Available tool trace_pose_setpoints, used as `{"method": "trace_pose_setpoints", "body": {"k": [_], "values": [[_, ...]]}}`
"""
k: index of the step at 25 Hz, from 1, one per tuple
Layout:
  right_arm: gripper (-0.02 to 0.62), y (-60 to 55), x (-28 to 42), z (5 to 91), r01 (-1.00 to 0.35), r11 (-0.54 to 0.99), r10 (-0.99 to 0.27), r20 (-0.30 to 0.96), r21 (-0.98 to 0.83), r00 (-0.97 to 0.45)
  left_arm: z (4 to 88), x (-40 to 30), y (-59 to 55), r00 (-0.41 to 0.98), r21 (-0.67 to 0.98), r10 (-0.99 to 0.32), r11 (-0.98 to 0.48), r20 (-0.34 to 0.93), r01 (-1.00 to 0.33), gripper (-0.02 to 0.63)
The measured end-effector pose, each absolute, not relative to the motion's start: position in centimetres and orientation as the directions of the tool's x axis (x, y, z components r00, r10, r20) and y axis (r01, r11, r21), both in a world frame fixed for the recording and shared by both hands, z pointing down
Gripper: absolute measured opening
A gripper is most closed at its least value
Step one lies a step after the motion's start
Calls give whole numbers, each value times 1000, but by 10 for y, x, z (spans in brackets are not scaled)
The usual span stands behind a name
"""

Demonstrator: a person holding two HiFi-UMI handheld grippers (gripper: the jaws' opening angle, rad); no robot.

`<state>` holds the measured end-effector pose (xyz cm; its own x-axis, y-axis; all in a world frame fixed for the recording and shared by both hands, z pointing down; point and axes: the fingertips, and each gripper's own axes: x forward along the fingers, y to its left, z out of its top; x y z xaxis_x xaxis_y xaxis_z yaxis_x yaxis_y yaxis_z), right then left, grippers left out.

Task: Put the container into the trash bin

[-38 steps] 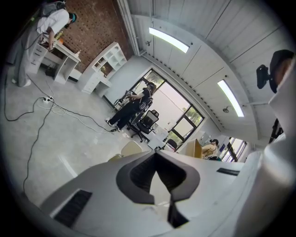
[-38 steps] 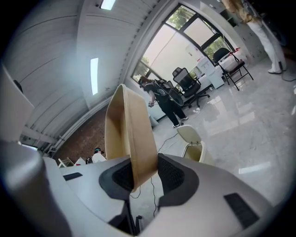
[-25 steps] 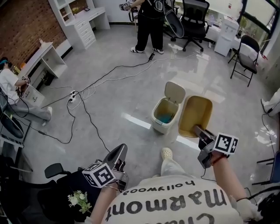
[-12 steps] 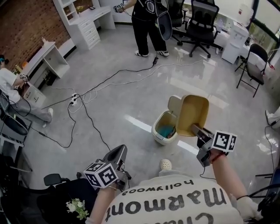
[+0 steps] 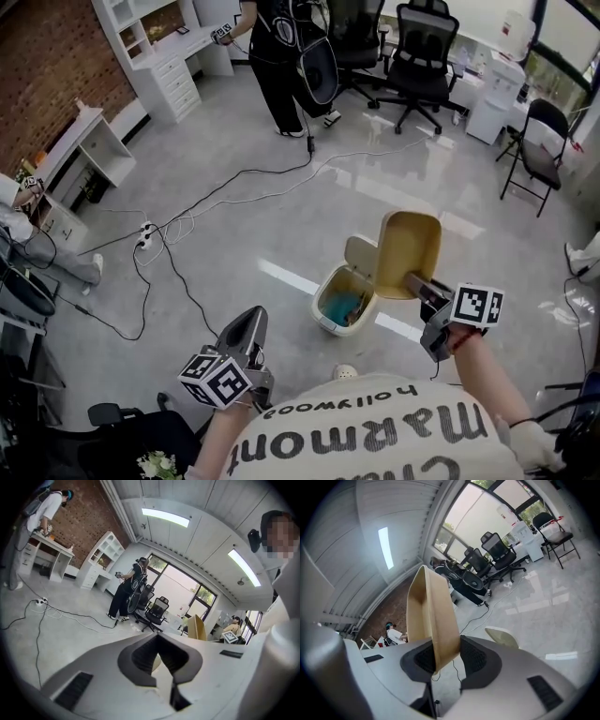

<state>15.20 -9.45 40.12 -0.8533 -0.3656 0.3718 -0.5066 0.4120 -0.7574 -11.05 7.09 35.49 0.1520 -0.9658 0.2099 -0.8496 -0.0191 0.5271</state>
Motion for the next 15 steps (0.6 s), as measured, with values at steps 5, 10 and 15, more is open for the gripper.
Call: {"method": "trace_pose_setpoints", "body": {"k": [5, 10, 15], "values": [[104, -121, 153, 408, -494, 428, -340, 372, -757, -864, 364, -107, 46, 126, 558, -967, 20, 222, -830, -6], [105, -139, 151, 418, -473, 432, -323, 357, -768, -876, 376, -98, 39, 120, 556, -961, 40, 248, -830, -6], [105, -143, 142, 429, -449, 425, -299, 346, -786, -889, 380, -98, 43, 107, 554, -952, 73, 287, -829, -6]]}}
